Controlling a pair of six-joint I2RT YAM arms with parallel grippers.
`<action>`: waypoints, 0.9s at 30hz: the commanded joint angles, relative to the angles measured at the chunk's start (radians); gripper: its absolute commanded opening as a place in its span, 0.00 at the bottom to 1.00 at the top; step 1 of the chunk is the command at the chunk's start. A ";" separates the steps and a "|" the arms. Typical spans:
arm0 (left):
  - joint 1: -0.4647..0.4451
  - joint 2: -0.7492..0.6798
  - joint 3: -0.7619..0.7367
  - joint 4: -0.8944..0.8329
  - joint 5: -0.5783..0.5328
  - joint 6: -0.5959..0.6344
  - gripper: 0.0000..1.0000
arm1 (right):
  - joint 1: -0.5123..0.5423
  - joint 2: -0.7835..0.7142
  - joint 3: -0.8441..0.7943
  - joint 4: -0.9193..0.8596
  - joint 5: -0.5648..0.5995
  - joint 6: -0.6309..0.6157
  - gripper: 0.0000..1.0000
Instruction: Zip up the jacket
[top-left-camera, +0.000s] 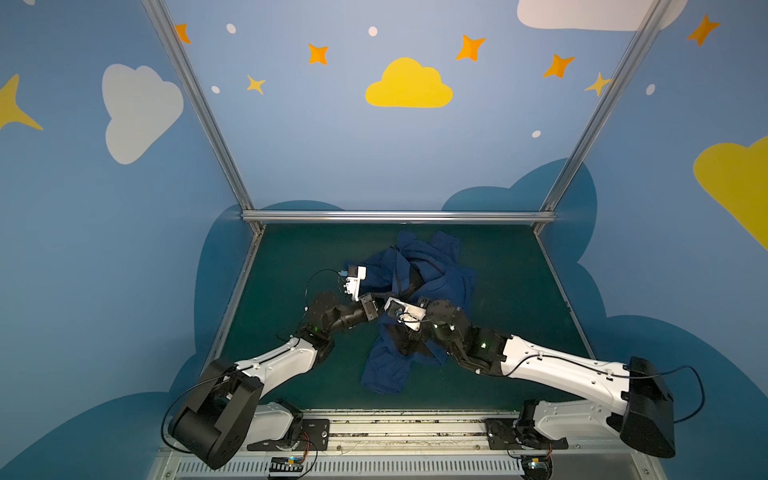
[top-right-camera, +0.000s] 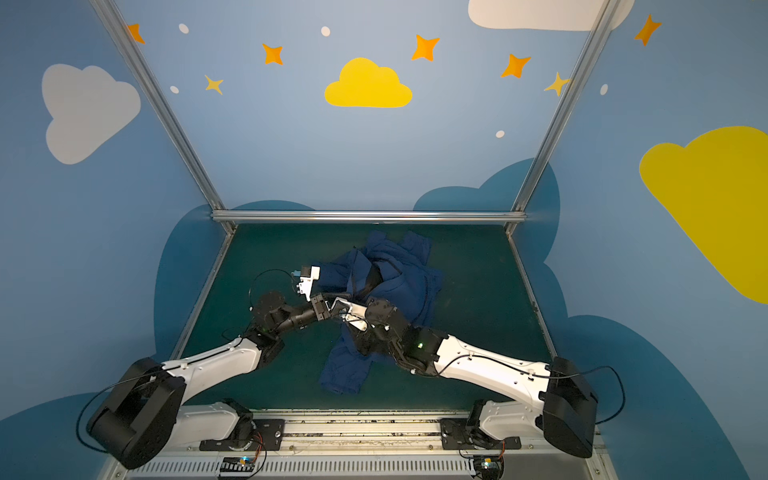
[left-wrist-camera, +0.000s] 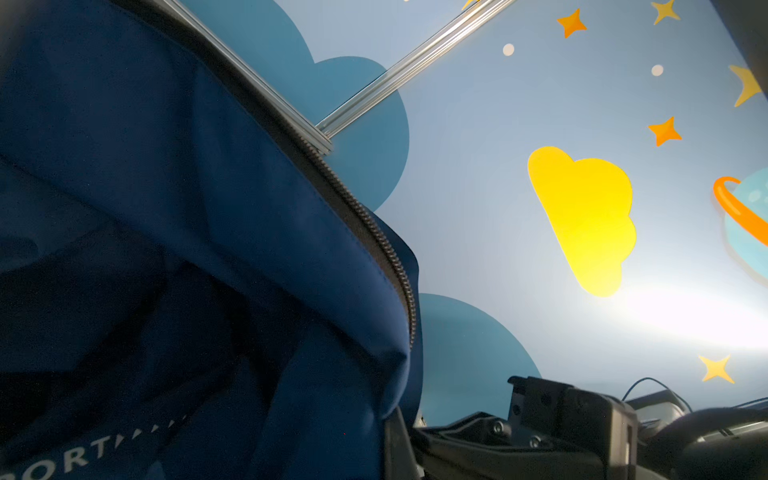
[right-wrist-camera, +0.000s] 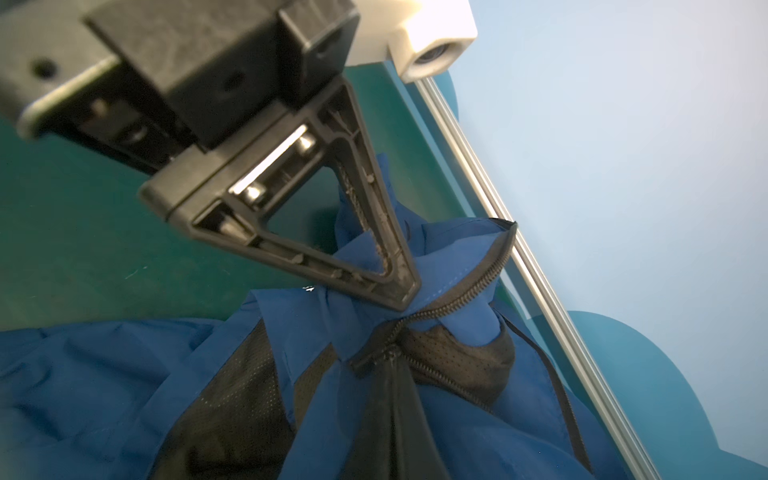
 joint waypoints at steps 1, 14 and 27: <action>-0.002 -0.028 -0.004 -0.095 0.031 0.055 0.03 | -0.041 -0.003 0.072 -0.042 0.035 0.037 0.00; -0.003 -0.115 0.006 -0.205 0.067 0.092 0.03 | -0.166 0.077 0.228 -0.318 -0.218 0.147 0.00; -0.002 -0.118 0.009 -0.172 0.054 0.026 0.16 | -0.120 0.027 0.149 -0.202 -0.349 0.262 0.00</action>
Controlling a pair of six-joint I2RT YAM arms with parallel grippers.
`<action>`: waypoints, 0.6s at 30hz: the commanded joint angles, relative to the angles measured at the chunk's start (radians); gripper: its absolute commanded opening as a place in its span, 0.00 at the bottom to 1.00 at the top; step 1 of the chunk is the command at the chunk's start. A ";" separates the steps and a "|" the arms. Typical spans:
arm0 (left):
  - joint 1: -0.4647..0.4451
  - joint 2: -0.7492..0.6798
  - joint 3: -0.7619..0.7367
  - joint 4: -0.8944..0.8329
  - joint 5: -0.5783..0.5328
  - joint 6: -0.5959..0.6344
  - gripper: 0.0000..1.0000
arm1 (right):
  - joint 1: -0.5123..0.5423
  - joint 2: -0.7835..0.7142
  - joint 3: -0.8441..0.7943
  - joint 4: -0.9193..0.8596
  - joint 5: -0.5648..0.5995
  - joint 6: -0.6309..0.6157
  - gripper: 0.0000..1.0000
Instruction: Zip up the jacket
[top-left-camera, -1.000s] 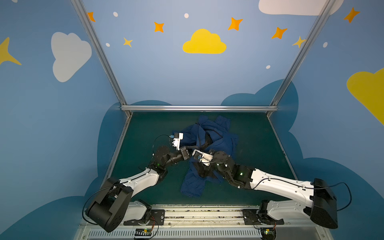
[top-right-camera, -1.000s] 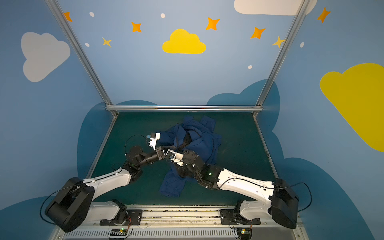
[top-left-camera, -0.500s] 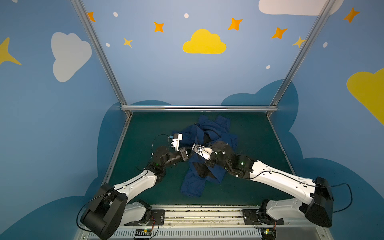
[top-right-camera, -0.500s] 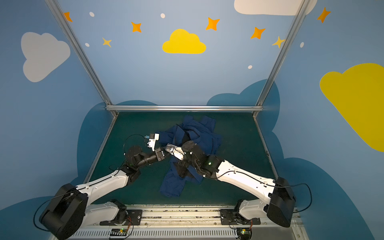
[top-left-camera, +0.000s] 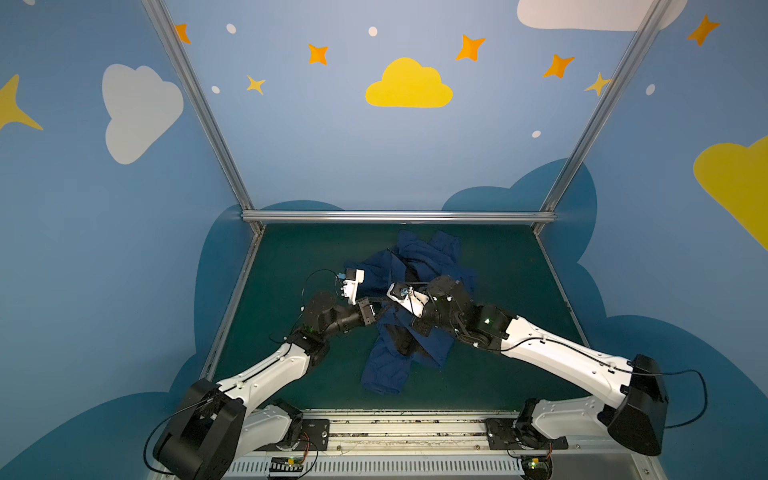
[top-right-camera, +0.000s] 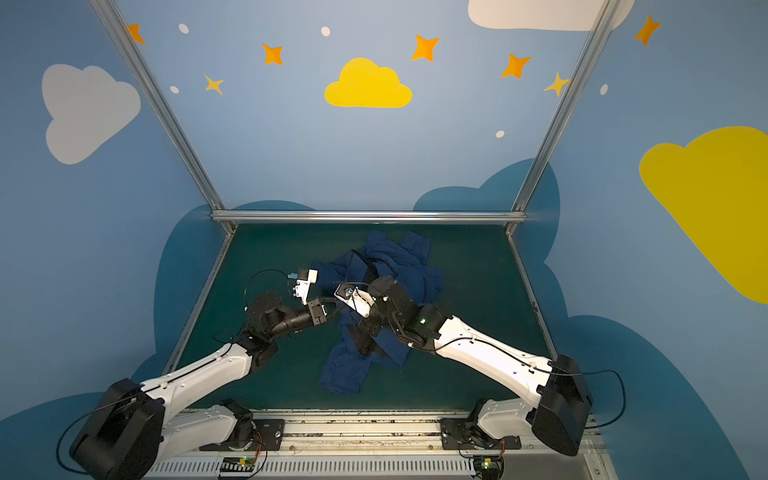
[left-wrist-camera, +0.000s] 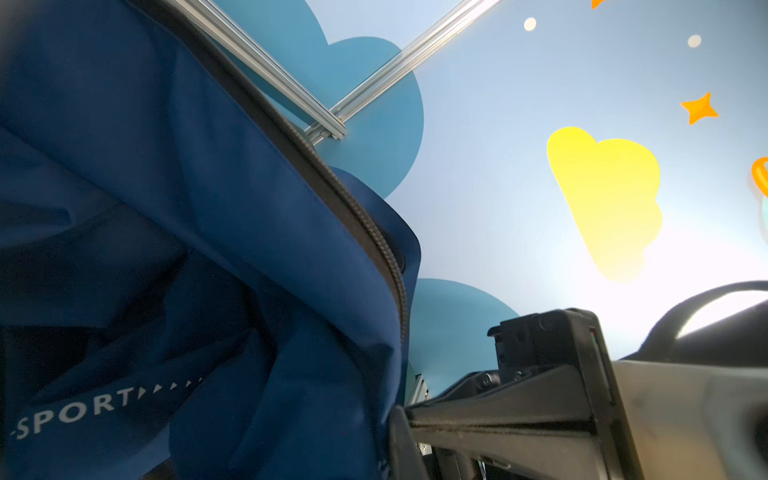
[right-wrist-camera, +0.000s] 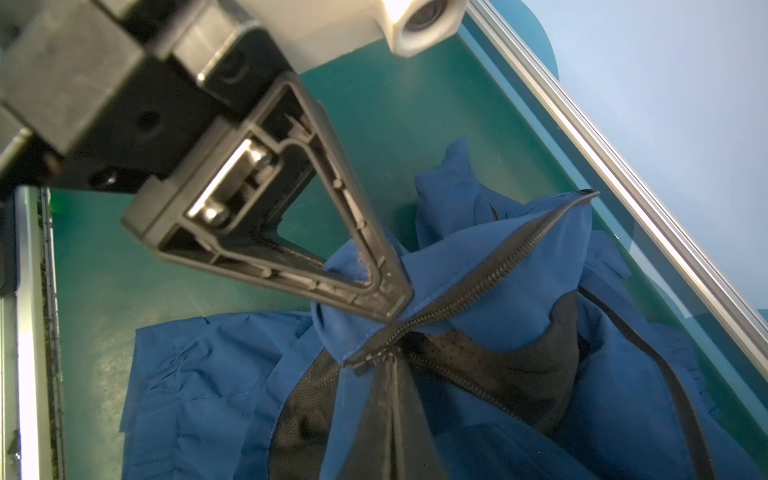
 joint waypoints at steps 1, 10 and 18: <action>-0.003 -0.008 0.005 0.011 0.039 -0.013 0.17 | 0.006 -0.027 -0.012 0.050 0.002 0.038 0.00; -0.019 -0.015 -0.011 0.008 0.026 -0.028 0.22 | 0.005 -0.040 -0.018 0.063 0.000 0.044 0.00; -0.027 -0.016 -0.008 -0.008 -0.010 -0.010 0.09 | 0.006 -0.043 -0.016 0.062 -0.010 0.044 0.00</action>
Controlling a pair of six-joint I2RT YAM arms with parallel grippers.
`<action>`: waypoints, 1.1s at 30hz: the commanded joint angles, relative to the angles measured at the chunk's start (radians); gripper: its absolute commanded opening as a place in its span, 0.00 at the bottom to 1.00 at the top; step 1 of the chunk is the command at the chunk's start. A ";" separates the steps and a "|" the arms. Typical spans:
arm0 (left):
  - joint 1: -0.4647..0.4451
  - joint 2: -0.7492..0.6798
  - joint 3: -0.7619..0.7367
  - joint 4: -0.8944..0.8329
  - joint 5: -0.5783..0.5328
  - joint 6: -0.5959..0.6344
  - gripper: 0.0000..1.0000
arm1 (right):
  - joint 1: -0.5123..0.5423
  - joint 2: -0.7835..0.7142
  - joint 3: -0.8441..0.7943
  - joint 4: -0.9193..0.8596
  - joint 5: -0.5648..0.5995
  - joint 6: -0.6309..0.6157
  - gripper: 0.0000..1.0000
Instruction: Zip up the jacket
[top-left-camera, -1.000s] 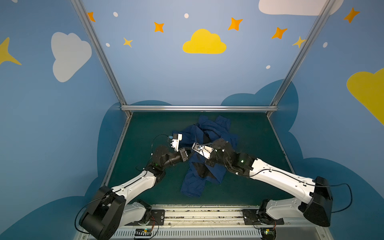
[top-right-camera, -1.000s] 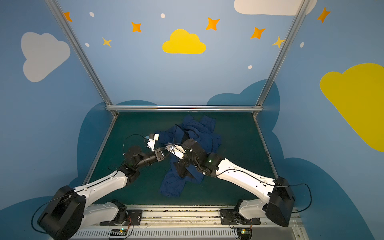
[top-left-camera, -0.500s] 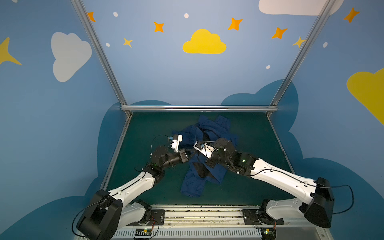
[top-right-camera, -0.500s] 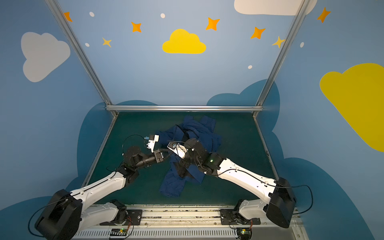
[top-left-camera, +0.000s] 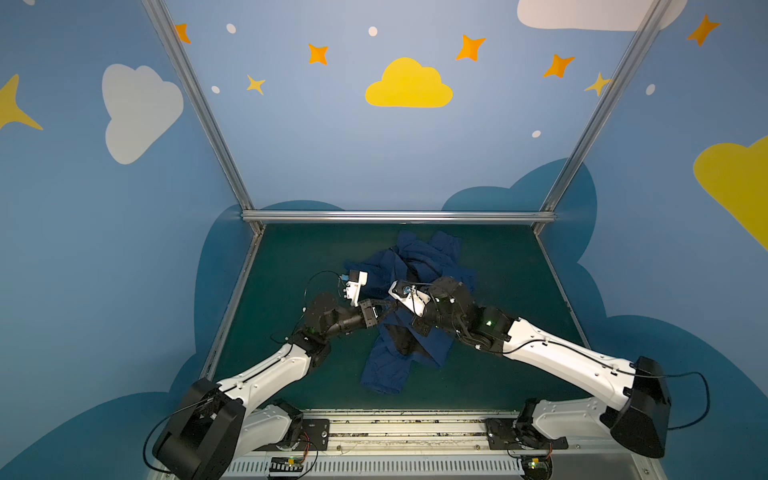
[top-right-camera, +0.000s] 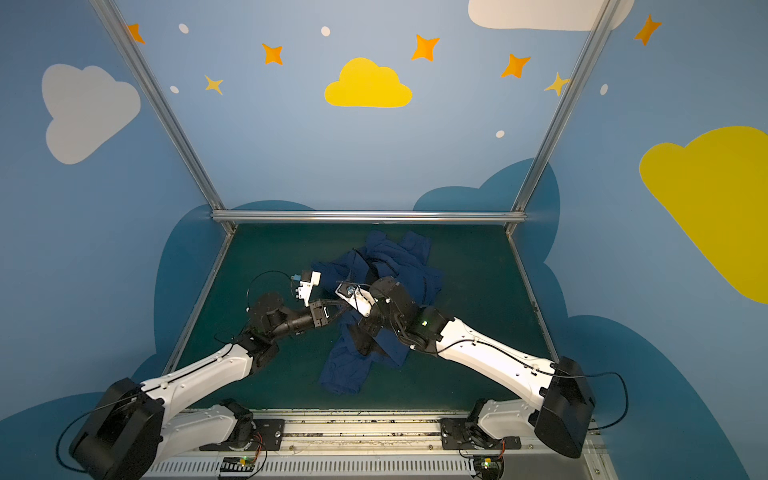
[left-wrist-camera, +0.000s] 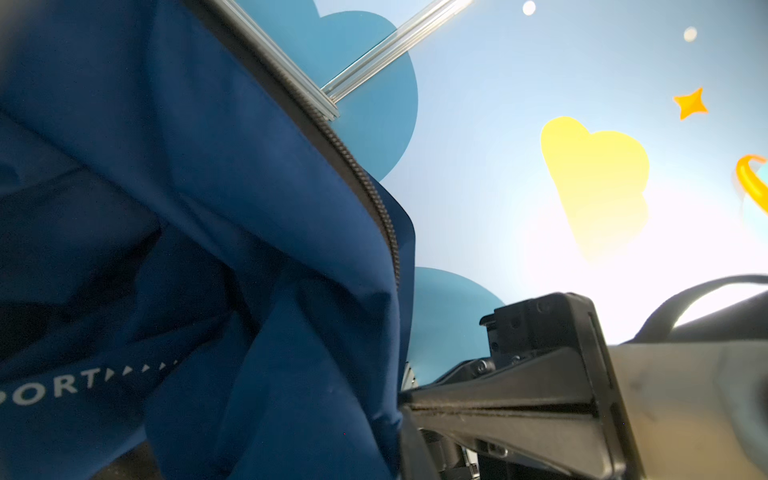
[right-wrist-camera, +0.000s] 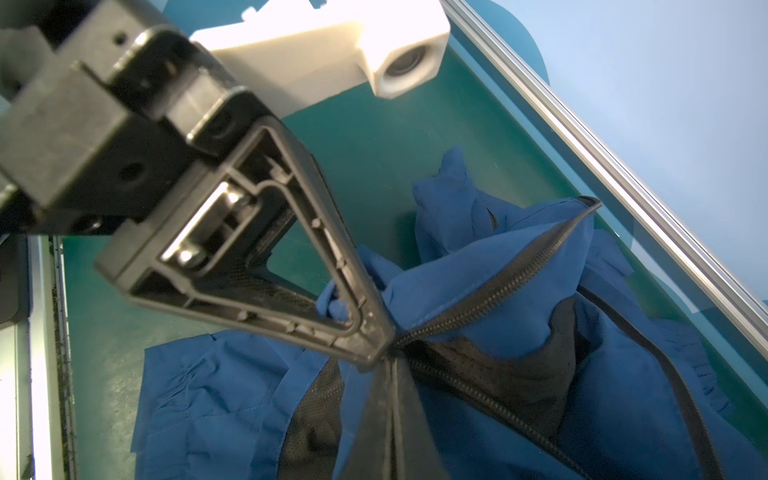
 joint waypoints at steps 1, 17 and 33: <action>-0.006 -0.018 0.000 -0.025 -0.016 0.030 0.07 | 0.003 -0.028 0.001 0.030 -0.008 0.011 0.00; -0.011 -0.125 0.108 -0.444 0.047 0.233 0.03 | -0.066 0.043 0.170 -0.089 0.121 -0.009 0.00; 0.023 -0.149 0.061 -0.351 0.044 0.132 0.03 | -0.054 0.059 0.251 -0.261 -0.156 0.019 0.00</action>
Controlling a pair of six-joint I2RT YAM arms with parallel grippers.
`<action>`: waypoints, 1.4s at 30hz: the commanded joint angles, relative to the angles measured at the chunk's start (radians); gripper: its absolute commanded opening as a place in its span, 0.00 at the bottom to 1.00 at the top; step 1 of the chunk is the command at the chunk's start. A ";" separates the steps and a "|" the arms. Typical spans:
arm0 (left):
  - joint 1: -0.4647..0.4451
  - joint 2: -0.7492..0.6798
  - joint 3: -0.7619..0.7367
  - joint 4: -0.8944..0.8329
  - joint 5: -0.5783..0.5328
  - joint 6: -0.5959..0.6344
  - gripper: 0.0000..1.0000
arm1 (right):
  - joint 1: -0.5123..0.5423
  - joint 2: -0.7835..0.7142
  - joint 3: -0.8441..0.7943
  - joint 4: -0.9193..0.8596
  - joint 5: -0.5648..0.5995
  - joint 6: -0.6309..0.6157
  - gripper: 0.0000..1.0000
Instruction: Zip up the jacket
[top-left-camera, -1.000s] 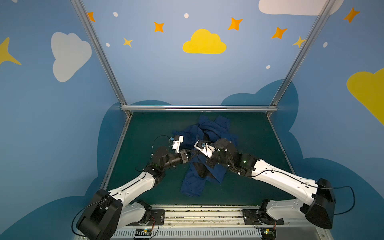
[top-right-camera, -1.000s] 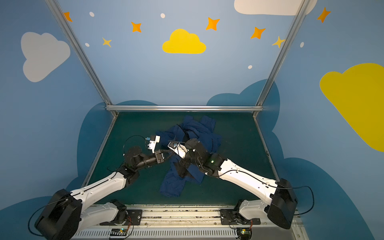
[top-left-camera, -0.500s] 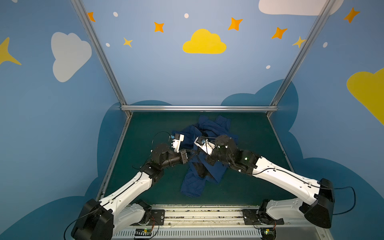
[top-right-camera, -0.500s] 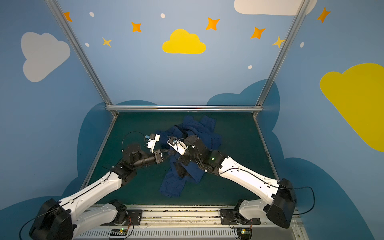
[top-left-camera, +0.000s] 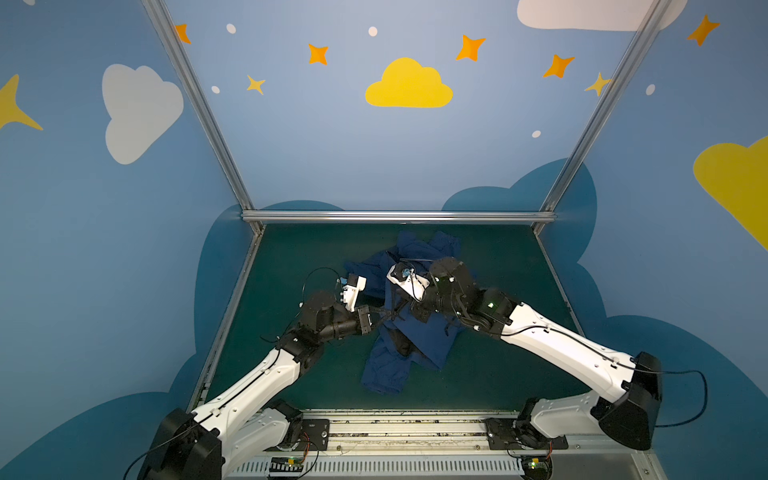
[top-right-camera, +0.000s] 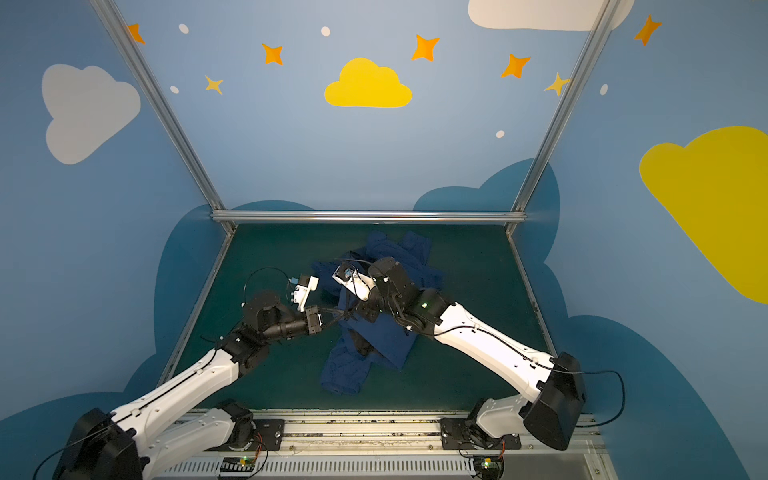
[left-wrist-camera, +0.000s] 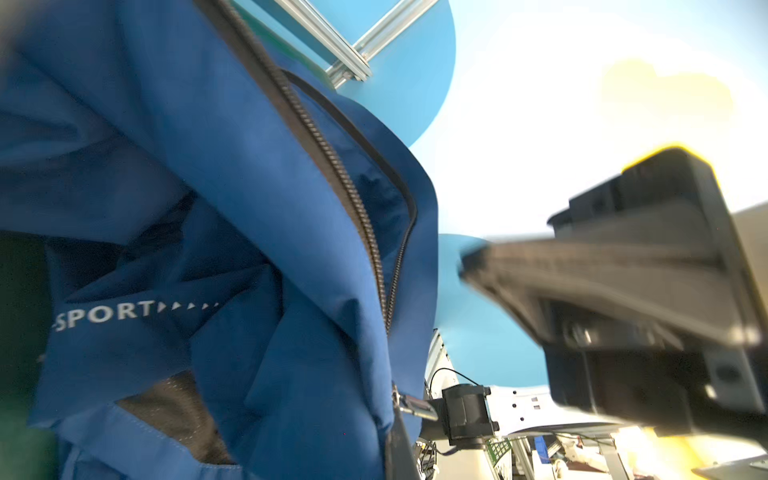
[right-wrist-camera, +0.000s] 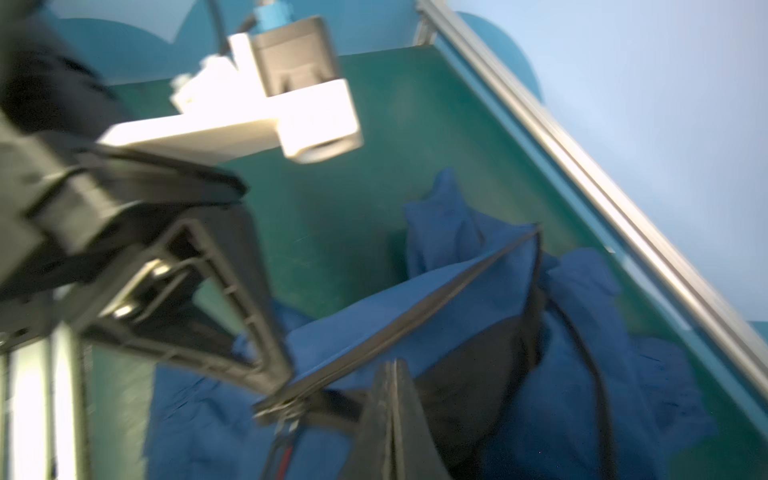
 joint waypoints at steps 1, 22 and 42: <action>0.006 -0.003 0.000 0.043 0.020 -0.012 0.03 | -0.003 -0.002 0.075 -0.120 -0.061 0.034 0.06; 0.006 -0.038 -0.004 0.021 0.004 -0.009 0.03 | 0.139 0.032 0.048 -0.207 0.175 0.023 0.33; 0.006 -0.038 0.010 -0.031 0.004 0.032 0.03 | 0.136 0.069 0.094 -0.231 0.226 0.007 0.00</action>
